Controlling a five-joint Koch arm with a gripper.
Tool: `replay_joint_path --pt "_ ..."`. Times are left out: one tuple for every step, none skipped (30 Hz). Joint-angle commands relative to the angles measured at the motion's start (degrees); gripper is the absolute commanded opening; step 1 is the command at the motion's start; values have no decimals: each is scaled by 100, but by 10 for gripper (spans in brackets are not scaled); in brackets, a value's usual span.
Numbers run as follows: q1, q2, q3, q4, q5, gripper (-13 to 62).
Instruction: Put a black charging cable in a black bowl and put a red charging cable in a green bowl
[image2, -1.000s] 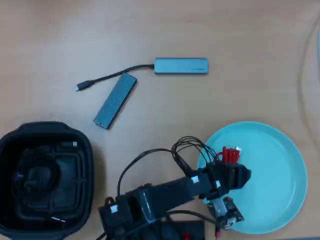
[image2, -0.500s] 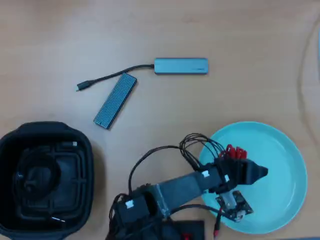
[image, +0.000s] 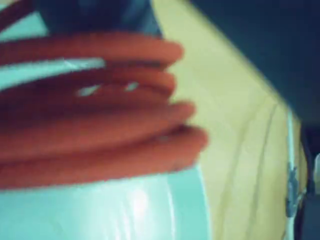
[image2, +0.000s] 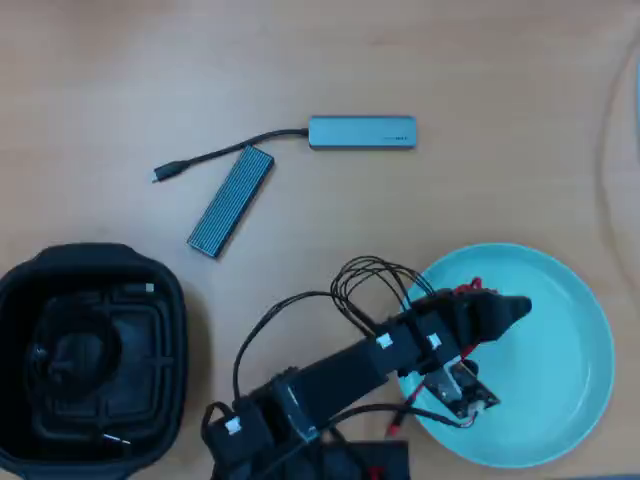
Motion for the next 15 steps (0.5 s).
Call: replay_joint_path --pt "-62 264 97 -1169 -9 461" --pt "-70 272 343 -1441 0 475" --pt "-70 272 536 -1714 9 489" --pt "-88 281 650 -1960 18 491" --pt "-97 290 677 -2101 9 491" --pt "-105 343 694 -2197 0 491" --pt "-105 431 650 -2197 0 491" --pt "-132 519 624 -2206 0 491" --pt "-202 580 580 -2232 0 491" --pt "-281 589 527 -2268 -9 491" --pt "-387 598 439 -2276 -18 491" --pt "-492 598 343 -2276 -26 491" --pt "-598 598 255 -2276 -62 491" --pt "-703 598 185 -2276 -62 491" --pt "-800 606 132 -2276 -62 491"
